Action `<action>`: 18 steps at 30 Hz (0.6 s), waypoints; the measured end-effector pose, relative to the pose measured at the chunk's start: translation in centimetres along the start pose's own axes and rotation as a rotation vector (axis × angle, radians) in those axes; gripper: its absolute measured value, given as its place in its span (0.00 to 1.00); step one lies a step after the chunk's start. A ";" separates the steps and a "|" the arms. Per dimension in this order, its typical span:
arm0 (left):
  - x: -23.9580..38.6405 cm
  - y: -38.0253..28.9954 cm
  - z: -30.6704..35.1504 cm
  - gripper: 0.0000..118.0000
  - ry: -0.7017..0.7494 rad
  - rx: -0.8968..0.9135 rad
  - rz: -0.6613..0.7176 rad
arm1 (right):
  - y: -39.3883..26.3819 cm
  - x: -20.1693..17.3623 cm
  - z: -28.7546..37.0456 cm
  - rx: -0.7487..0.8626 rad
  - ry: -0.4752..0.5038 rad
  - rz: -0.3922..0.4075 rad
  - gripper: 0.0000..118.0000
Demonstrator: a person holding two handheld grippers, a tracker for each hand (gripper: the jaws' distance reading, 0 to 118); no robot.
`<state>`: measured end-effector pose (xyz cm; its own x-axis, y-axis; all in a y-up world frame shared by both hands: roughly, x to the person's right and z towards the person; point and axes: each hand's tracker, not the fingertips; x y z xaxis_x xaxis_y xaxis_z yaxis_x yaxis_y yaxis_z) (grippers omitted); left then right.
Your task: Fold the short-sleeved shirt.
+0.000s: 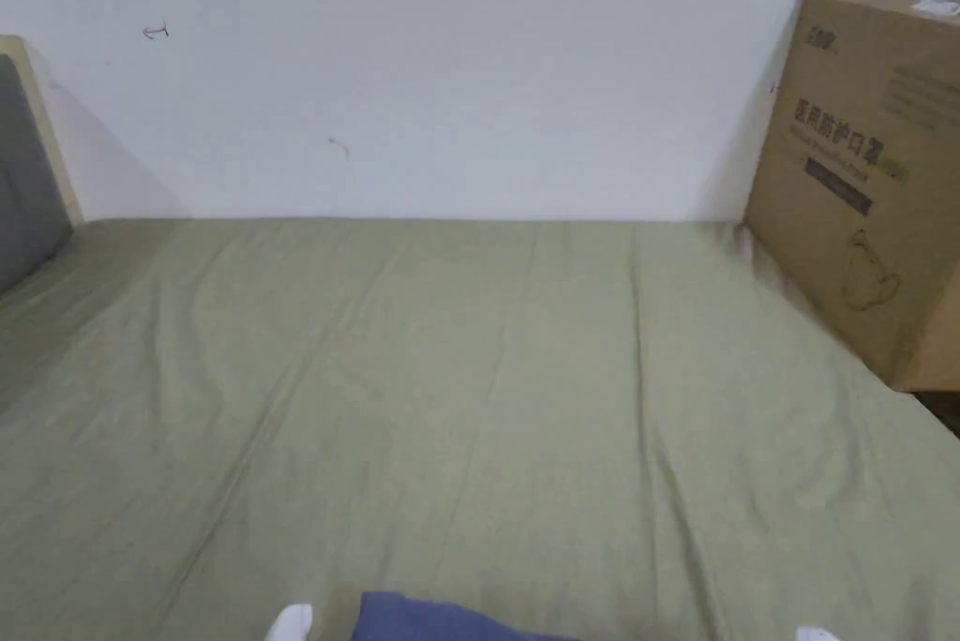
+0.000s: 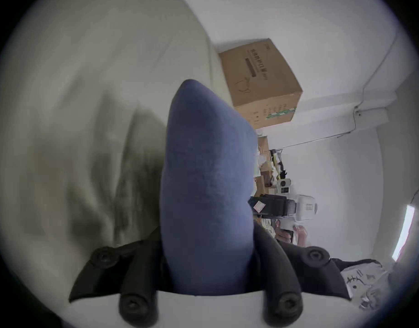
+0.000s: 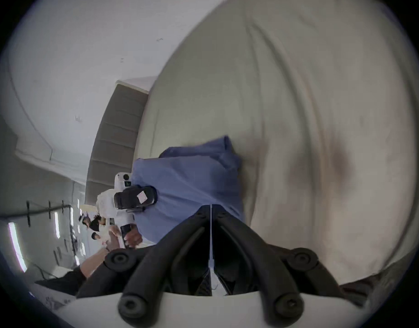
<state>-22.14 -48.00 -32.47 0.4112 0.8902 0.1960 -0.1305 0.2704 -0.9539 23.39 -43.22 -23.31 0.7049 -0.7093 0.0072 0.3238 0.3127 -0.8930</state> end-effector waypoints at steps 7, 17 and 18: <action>-1.3 5.4 13.4 0.20 0.286 0.122 -0.029 | 0.7 -4.2 4.3 0.110 -0.031 0.139 0.00; -3.2 9.6 24.6 0.29 1.022 0.131 -0.129 | -0.1 -4.3 4.1 0.107 -0.135 0.150 0.00; -3.3 9.7 25.1 0.39 1.110 0.137 -0.145 | 0.0 -4.0 4.1 0.106 -0.137 0.147 0.00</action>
<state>-47.40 -39.12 -36.62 0.9962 0.0471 -0.0726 -0.0860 0.4432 -0.8923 23.15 -37.79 -21.52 0.8264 -0.5607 -0.0518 0.2707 0.4761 -0.8367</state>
